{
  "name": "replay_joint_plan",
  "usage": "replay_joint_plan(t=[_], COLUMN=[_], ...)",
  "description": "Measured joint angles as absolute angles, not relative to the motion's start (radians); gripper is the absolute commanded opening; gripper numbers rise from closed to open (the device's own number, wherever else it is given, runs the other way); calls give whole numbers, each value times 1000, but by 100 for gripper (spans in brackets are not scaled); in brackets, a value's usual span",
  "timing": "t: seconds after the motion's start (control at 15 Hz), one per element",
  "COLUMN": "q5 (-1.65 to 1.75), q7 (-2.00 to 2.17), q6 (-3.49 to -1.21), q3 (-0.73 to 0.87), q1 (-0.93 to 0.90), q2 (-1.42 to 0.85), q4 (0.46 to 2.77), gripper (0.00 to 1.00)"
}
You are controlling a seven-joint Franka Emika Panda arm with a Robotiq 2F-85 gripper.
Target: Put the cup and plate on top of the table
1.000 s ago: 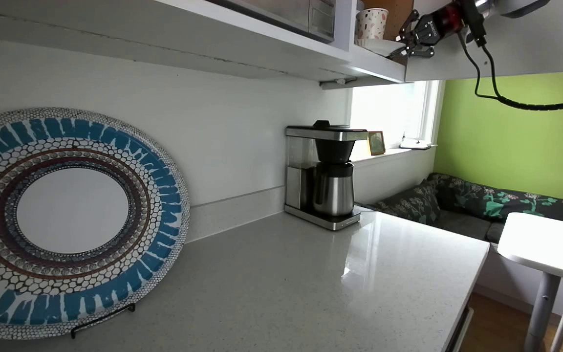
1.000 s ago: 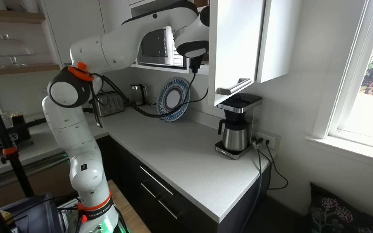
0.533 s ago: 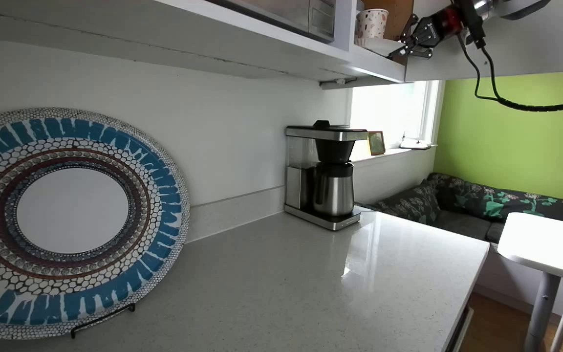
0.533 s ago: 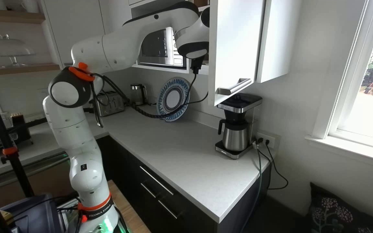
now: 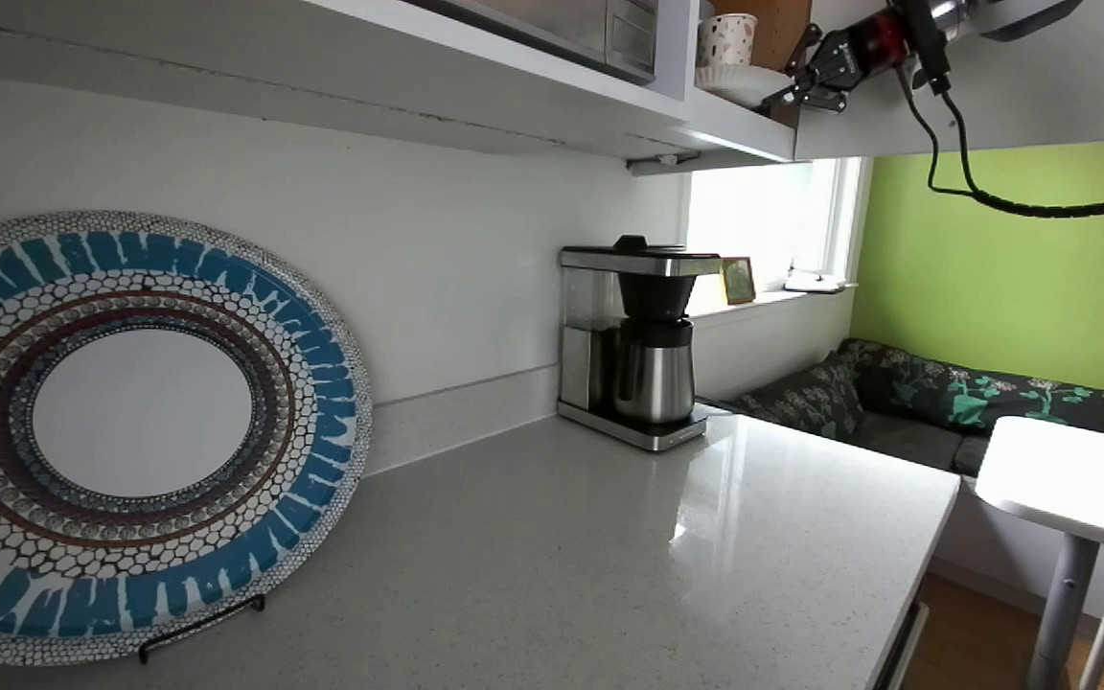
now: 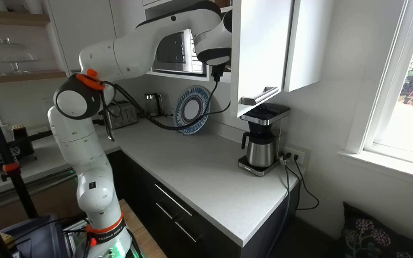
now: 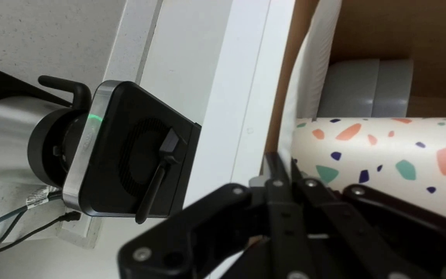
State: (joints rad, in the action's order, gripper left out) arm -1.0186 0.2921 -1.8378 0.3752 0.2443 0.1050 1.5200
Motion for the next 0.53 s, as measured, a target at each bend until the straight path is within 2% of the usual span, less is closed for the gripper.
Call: replay_joint_plan(t=[0.53], q5=[-1048], q7=[269], q6=[-1838], q3=[374], q1=[249], q2=[105], q4=[1526], gripper=[0])
